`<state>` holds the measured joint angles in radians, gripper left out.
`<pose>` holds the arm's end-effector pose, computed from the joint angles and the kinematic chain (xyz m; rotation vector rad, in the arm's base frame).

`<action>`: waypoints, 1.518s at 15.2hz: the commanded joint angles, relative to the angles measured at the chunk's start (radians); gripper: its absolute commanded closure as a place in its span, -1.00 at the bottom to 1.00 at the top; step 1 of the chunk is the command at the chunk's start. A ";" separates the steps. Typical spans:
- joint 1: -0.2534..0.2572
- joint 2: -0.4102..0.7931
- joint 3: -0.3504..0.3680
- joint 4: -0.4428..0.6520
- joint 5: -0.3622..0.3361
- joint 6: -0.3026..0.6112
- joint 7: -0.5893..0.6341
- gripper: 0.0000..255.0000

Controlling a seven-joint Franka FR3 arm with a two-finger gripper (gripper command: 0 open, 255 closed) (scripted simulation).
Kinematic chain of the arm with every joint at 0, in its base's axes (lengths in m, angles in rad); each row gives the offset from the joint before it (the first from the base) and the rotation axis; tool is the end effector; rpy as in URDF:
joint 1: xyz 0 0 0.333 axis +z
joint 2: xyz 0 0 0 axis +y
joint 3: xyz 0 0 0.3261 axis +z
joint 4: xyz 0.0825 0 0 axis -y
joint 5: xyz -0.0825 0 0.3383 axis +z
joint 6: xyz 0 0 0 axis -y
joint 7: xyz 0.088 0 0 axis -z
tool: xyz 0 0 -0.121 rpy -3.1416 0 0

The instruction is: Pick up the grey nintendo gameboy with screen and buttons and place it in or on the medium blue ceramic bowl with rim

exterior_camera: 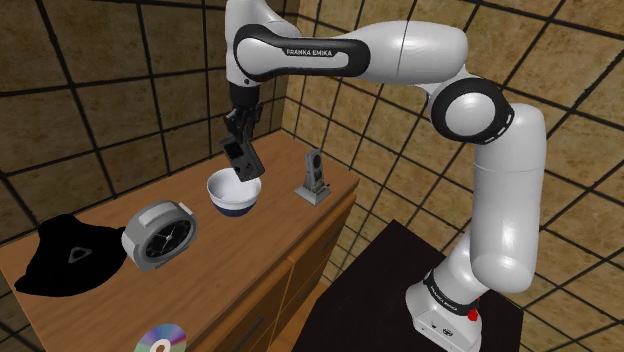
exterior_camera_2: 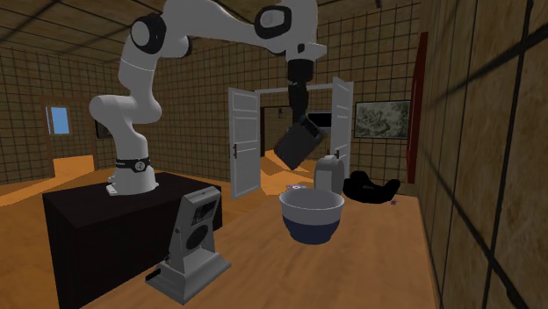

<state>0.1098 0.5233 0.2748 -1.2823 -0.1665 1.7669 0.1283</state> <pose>0.6358 0.1950 0.4602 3.0851 0.3981 -0.0201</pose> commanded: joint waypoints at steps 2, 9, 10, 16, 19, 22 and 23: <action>-0.012 0.029 -0.008 0.031 -0.004 -0.001 -0.023 1.00; -0.018 0.038 -0.011 -0.049 -0.008 0.088 -0.016 1.00; -0.018 0.040 -0.011 -0.059 -0.009 0.100 -0.015 1.00; -0.020 0.059 -0.015 -0.112 -0.016 0.170 -0.009 1.00; -0.020 0.071 -0.017 -0.133 -0.020 0.203 -0.005 1.00; -0.020 0.085 -0.020 -0.152 -0.024 0.235 -0.002 1.00; -0.020 0.086 -0.020 -0.154 -0.025 0.238 -0.001 1.00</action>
<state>0.0885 0.5962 0.2558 -1.4326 -0.1903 2.0012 0.1264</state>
